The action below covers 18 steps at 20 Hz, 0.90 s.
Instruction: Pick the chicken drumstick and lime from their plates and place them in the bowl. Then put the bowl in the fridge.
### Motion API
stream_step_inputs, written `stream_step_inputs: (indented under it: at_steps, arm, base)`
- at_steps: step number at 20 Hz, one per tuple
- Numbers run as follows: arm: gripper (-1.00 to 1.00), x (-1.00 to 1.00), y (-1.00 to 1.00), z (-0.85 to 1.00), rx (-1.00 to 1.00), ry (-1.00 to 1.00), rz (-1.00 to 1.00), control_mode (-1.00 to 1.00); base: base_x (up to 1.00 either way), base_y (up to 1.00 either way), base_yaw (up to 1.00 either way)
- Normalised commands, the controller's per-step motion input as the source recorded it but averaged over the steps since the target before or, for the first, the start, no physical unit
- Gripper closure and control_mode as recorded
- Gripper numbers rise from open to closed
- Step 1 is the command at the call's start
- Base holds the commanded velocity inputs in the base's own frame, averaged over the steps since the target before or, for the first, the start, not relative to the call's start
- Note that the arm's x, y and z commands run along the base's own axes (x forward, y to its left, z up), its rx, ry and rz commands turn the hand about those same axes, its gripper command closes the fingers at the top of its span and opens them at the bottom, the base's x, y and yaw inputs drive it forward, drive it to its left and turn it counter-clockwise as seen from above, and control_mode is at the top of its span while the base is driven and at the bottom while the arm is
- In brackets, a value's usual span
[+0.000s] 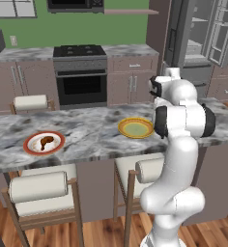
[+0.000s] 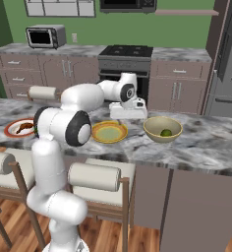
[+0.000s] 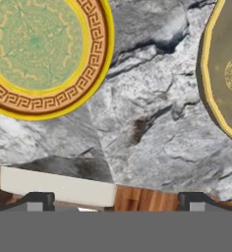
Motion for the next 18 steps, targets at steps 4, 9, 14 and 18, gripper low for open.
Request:
stream_step_inputs:
  at_steps: [4,9,14,18]
  arm:
    - [-1.00,-0.43,0.77,0.00,0.00,0.00,-0.04,-1.00]
    - [-1.00,-0.34,0.77,0.00,0.00,-0.01,-0.06,-1.00]
    - [-1.00,-0.22,0.71,0.00,0.03,0.00,-0.12,-1.00]
    - [-1.00,-0.20,0.76,0.02,0.02,0.03,-0.07,-1.00]
  base:
    - [0.00,0.00,0.00]
    - [0.00,0.00,0.00]
    - [0.00,0.00,0.00]
    - [0.00,0.00,0.00]
